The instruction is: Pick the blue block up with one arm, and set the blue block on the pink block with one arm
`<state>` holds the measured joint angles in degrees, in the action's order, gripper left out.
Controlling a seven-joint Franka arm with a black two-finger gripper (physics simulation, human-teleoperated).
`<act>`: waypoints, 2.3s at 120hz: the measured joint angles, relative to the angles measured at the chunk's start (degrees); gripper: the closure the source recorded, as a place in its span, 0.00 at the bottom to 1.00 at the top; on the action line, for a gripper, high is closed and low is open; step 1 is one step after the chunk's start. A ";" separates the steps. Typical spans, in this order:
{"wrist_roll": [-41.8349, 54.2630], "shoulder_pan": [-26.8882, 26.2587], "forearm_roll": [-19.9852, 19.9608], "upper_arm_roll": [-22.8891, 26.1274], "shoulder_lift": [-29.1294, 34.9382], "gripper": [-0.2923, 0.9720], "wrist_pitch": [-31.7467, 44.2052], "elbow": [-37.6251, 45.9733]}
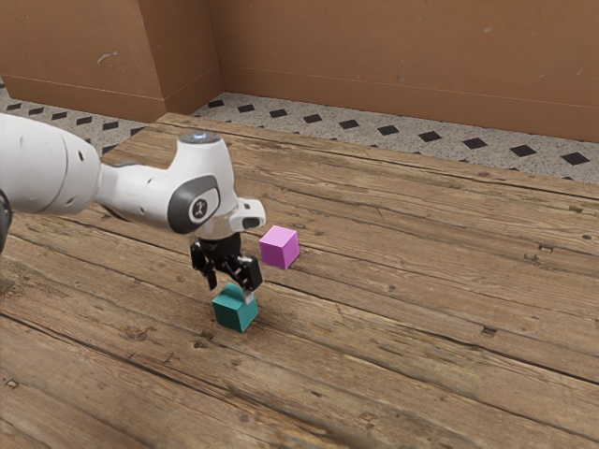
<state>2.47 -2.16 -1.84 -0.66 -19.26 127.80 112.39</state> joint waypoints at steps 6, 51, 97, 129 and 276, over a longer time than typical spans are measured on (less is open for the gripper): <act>-0.05 -0.04 0.00 0.03 -0.22 0.23 0.15 0.08; -0.22 -0.09 -0.01 0.05 -2.89 0.23 1.56 0.04; -0.45 -0.12 0.23 0.05 -3.07 0.47 2.05 -0.09; -1.40 -0.35 1.11 0.21 -2.27 0.55 2.10 -0.87; -2.85 0.94 6.53 0.60 -21.58 0.64 -19.71 -46.88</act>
<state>-0.38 -1.22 4.70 -0.06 -40.83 108.09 65.52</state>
